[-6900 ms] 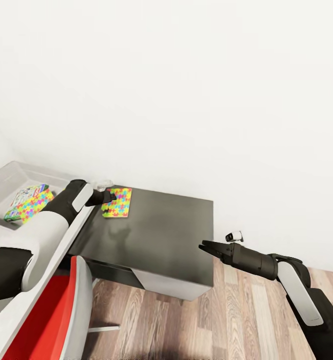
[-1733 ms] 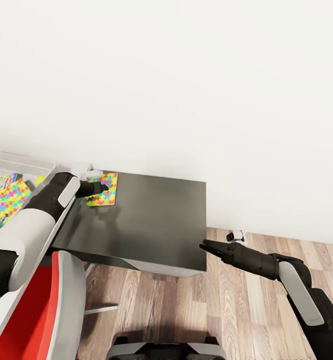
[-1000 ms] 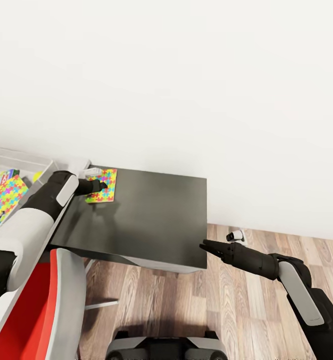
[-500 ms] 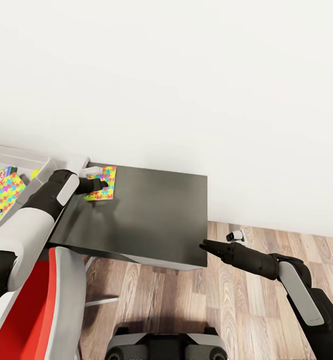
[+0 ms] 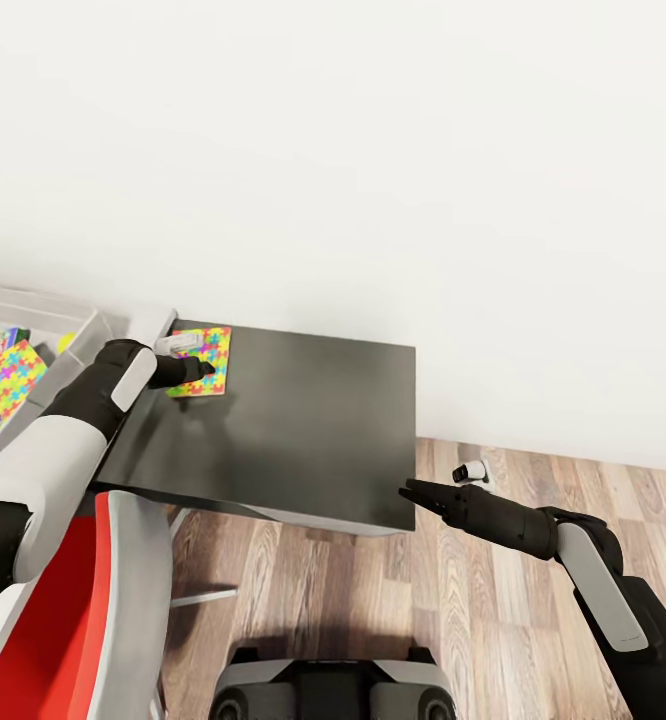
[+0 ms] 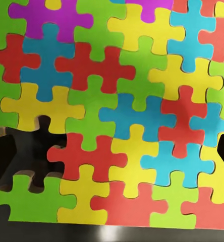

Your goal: Put all the toys in the child's room - the three board games (two on the bed and one on the table), the two jigsaw puzzles on the table, and the tennis ball on the table - inside the toy box on the table in the child's room.

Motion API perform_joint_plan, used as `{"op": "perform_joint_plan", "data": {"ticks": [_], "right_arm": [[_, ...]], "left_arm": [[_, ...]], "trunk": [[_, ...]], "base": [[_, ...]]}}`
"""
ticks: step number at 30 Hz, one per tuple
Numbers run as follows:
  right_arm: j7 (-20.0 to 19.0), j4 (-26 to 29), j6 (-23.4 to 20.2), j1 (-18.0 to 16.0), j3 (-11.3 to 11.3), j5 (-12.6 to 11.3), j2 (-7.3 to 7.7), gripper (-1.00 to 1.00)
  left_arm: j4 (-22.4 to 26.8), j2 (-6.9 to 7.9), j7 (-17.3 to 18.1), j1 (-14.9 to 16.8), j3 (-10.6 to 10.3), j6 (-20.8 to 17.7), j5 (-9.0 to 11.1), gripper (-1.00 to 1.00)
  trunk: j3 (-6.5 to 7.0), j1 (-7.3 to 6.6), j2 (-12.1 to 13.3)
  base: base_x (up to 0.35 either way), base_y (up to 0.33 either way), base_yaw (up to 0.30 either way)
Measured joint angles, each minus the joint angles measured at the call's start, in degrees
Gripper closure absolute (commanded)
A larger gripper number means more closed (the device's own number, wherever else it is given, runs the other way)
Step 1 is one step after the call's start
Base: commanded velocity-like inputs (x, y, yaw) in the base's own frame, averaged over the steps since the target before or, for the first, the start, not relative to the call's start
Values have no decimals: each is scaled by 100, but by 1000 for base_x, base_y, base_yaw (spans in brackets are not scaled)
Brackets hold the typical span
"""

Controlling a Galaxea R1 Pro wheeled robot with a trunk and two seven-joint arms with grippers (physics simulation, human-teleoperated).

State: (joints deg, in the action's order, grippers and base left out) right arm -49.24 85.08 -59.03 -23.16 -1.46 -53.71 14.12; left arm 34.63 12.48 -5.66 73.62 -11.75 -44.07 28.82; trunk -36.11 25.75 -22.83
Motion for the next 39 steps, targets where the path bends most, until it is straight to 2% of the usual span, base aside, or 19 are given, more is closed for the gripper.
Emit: {"op": "perform_joint_plan", "data": {"ticks": [17, 39], "right_arm": [[0, 0, 0, 0, 0, 0, 0, -100], [3, -24, -1, 0, 0, 4, 0, -100]], "left_arm": [[0, -9, 10, 0, 3, -7, 1, -100], [161, -5, 32, 5, 0, -6, -30, -100]], "trunk": [[-10, 0, 0], [-98, -3, -4]], "base": [[0, 0, 0], [0, 0, 0]]}}
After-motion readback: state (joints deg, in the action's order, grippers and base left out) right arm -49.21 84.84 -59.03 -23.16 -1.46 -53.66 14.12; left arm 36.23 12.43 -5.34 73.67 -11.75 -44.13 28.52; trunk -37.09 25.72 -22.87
